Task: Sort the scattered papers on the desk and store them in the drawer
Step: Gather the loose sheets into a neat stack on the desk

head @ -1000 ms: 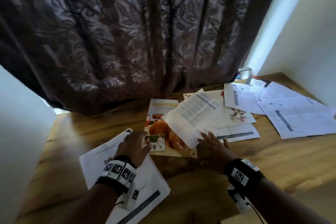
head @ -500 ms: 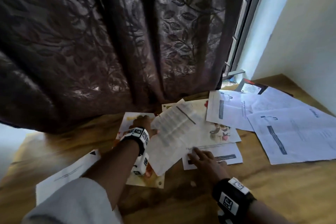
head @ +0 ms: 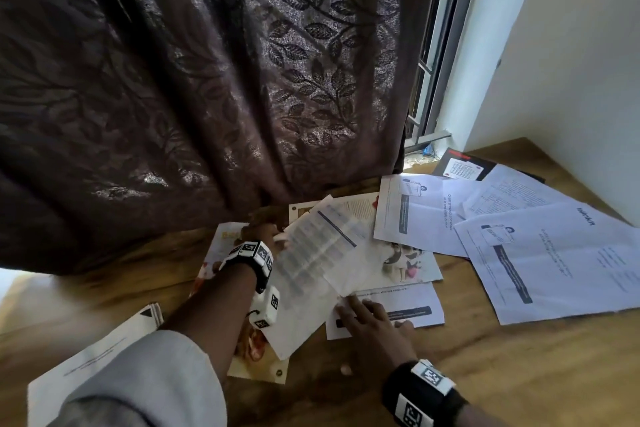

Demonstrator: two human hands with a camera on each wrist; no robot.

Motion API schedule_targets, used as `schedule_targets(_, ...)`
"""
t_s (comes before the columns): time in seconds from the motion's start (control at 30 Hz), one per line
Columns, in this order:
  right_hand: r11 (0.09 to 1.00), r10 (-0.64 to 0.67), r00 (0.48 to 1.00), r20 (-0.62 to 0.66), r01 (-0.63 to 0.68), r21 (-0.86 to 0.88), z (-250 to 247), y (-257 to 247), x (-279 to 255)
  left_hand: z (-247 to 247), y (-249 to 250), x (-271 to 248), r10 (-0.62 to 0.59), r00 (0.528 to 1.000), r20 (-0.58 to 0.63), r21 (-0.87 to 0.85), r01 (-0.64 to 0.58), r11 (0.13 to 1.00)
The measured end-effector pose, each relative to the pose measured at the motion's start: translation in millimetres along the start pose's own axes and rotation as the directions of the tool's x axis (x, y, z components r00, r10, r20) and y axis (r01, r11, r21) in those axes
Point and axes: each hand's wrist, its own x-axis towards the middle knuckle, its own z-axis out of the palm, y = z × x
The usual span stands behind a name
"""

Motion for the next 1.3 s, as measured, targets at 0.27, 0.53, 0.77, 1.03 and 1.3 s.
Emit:
schedule_targets(0.27, 0.995, 0.048, 0.991, -0.127, -0.037, 0.092, -6.2, 0.9, -6.8, -29.9, -17.9, -31.1, 0.112, 0.99, -0.084, -0.228, -0.128, 0.965)
schedule_targets(0.53, 0.02, 0.337, 0.935, 0.114, -0.128, 0.992, -19.3, -69.0, -18.0, -69.1, -92.0, -116.3, 0.181, 0.979, -0.093, -0.624, -0.199, 0.756)
schedule_targets(0.77, 0.333, 0.256, 0.941, -0.222, 0.13, 0.934, 10.9, -144.0, 4.7, -75.1, -198.8, -209.2, 0.257, 0.966, -0.024, -0.8, -0.173, 0.575)
schedule_targets(1.03, 0.648, -0.056, 0.933, -0.355, 0.304, 0.698, 29.6, -239.4, 25.5, -50.4, -307.6, -283.6, 0.064, 0.972, -0.226, -0.714, -0.21, 0.667)
schedule_targets(1.3, 0.861, -0.044, 0.976, -0.211, 0.145, 0.488, 65.8, -292.7, 45.4, -24.6, -367.3, -319.5, -0.145, 0.965, -0.218, -0.648, -0.033, 0.761)
